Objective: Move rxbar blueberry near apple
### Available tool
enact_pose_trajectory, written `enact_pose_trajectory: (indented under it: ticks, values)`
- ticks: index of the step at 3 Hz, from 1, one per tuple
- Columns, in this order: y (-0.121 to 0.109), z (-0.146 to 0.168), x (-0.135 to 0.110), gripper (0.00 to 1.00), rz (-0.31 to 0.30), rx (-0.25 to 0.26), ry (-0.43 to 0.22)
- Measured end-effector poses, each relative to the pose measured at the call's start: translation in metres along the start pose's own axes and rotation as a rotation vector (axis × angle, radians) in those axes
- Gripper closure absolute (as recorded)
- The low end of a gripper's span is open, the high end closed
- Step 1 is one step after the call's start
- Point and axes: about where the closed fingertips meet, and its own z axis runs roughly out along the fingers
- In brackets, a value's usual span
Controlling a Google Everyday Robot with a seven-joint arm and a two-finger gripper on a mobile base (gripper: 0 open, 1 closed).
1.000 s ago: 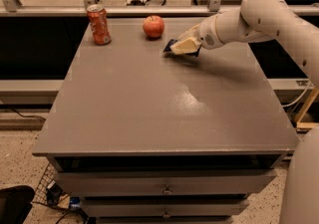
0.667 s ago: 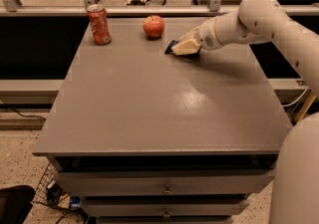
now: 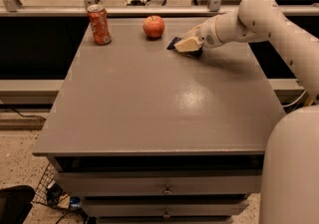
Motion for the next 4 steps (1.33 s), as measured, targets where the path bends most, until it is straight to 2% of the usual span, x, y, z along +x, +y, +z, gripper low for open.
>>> enact_pose_trajectory:
  ticks: [3,4]
  values:
    - [0.0048,0.0092,0.0005,0.12,0.001,-0.014,0.001]
    - [0.0048,0.0092,0.0005,0.0,0.001,-0.014,0.001]
